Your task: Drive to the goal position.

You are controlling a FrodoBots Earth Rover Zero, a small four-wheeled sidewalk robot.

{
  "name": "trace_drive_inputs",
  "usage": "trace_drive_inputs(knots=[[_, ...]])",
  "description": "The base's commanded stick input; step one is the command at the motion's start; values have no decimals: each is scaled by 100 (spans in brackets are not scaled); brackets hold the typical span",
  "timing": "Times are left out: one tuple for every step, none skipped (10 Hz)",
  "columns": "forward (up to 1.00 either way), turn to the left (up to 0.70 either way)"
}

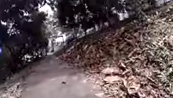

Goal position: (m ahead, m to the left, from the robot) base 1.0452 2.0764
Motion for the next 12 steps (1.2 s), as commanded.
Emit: trace_drive_inputs(knots=[[100, 0], [100, 0], [100, 0], [100, 0], [100, 0], [100, 0], [100, 0], [100, 0], [100, 0], [100, 0], [100, 0], [100, 0]])
